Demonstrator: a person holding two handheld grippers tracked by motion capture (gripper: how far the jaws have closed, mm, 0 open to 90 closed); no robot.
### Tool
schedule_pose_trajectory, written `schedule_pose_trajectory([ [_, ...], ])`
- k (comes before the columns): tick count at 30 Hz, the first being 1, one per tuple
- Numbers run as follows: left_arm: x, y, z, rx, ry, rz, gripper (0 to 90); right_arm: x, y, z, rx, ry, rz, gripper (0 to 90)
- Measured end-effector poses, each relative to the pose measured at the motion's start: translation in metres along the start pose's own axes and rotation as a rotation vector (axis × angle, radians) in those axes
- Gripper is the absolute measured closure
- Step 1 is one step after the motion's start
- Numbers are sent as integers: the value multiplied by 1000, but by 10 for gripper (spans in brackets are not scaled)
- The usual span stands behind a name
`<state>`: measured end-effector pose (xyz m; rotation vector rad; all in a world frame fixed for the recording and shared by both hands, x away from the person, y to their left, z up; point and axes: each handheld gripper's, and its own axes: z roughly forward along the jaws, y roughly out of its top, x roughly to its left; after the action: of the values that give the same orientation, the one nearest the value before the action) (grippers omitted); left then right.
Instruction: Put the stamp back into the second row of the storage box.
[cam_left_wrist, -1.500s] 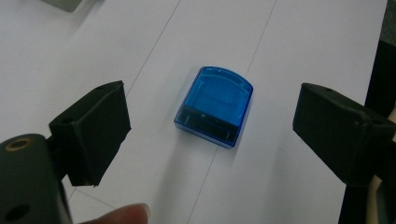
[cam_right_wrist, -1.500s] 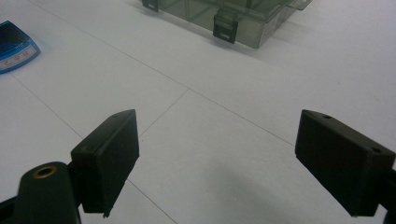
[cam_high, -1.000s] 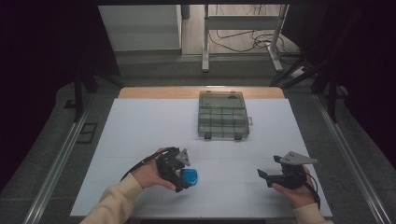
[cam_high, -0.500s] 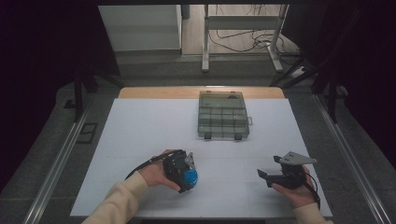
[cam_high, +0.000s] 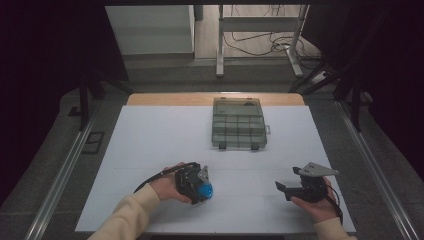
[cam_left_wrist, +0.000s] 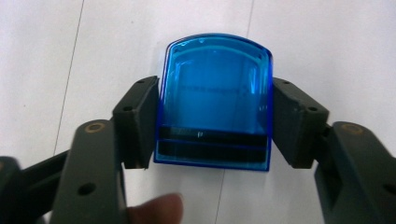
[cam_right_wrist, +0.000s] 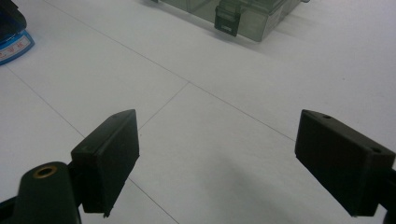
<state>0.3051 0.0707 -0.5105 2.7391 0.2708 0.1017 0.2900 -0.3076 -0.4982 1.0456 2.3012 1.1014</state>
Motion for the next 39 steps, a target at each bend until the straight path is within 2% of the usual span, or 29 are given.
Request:
schedule_pose_trajectory([
  [4, -1, -1, -5, -27, -7, 12, 405, 0, 0, 0, 0, 0, 0, 138],
  [10, -5, 0, -15, -47, 6, 21, 405, 0, 0, 0, 3, -1, -3, 138],
  [14, -6, -3, -26, -84, 21, -2, 405, 0, 0, 0, 0, 0, -2, 138],
  [20, -6, -5, -41, -116, 28, -13, 406, 0, 0, 0, 3, -2, -4, 138],
  [24, -8, -6, -52, -146, 50, -19, 406, 0, 0, 0, -1, -3, 0, 138],
  [33, -7, -4, -58, -158, 60, -21, 406, 0, 0, 0, -3, 0, 1, 138],
  [39, -2, 1, -65, -182, 64, -19, 405, 0, 0, 0, -3, -1, 5, 138],
])
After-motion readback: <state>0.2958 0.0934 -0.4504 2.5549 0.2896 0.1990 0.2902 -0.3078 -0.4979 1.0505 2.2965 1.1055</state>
